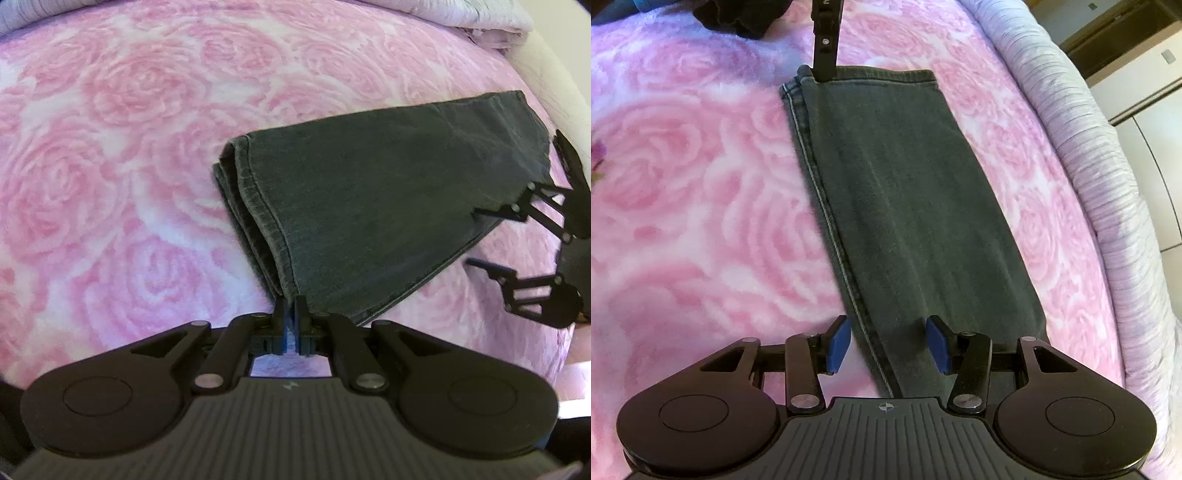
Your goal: Fold clothes
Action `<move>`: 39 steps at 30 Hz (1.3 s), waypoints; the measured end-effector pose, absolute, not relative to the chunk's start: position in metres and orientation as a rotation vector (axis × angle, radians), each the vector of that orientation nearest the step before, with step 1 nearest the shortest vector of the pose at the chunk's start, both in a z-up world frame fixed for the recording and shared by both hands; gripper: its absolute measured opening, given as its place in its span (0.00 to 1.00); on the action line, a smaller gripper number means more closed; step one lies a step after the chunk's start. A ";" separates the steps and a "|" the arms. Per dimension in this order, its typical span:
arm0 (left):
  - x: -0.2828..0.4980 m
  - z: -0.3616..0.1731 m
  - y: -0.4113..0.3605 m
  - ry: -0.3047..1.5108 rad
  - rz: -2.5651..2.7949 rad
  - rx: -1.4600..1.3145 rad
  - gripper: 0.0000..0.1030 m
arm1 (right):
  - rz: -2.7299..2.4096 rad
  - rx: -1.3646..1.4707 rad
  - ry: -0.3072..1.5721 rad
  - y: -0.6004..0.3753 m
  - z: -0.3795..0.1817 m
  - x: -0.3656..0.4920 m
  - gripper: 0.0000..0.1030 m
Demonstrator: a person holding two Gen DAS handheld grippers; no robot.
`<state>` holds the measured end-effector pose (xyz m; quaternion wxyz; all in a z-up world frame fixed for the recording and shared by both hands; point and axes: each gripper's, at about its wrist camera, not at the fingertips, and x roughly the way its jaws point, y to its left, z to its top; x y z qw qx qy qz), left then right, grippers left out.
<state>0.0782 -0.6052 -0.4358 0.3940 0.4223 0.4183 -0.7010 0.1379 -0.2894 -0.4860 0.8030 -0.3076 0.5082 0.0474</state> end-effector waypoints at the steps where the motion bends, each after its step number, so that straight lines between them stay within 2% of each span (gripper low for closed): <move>1: 0.078 -0.431 -0.603 1.038 -1.766 1.086 0.04 | 0.095 -0.633 1.087 -0.289 -0.482 0.134 0.47; 4: 0.082 -0.412 -0.591 0.962 -1.728 1.095 0.05 | 0.087 -0.554 1.069 -0.283 -0.473 0.125 0.47; 8: 0.085 -0.386 -0.570 0.844 -1.685 1.112 0.23 | 0.105 -0.508 1.015 -0.265 -0.464 0.124 0.47; 10: 0.081 -0.376 -0.558 0.772 -1.662 1.133 0.27 | 0.125 -0.503 0.968 -0.252 -0.462 0.130 0.47; 12: 0.074 -0.368 -0.546 0.678 -1.666 1.167 0.39 | 0.156 -0.521 0.927 -0.238 -0.464 0.143 0.47; 15: 0.061 -0.368 -0.528 0.484 -1.714 1.266 0.52 | 0.190 -0.559 0.884 -0.216 -0.470 0.162 0.47; 18: 0.053 -0.379 -0.518 0.317 -1.765 1.370 0.55 | 0.179 -0.572 0.872 -0.200 -0.478 0.181 0.47; 22: 0.062 -0.393 -0.517 0.238 -1.846 1.399 0.56 | 0.179 -0.692 0.821 -0.171 -0.495 0.198 0.47; 26: 0.078 -0.400 -0.522 0.217 -1.901 1.378 0.60 | 0.106 -0.837 0.804 -0.149 -0.520 0.220 0.47; 29: 0.091 -0.402 -0.528 0.218 -1.916 1.353 0.61 | 0.070 -0.843 0.807 -0.141 -0.524 0.237 0.47; 31: 0.095 -0.398 -0.531 0.241 -1.925 1.323 0.61 | 0.061 -0.780 0.831 -0.146 -0.516 0.244 0.27; 33: 0.095 -0.394 -0.534 0.252 -1.939 1.303 0.61 | 0.047 -0.719 0.840 -0.155 -0.503 0.249 0.12; 39: 0.073 -0.385 -0.547 0.248 -1.947 1.285 0.61 | -0.012 -0.405 0.765 -0.206 -0.426 0.257 0.08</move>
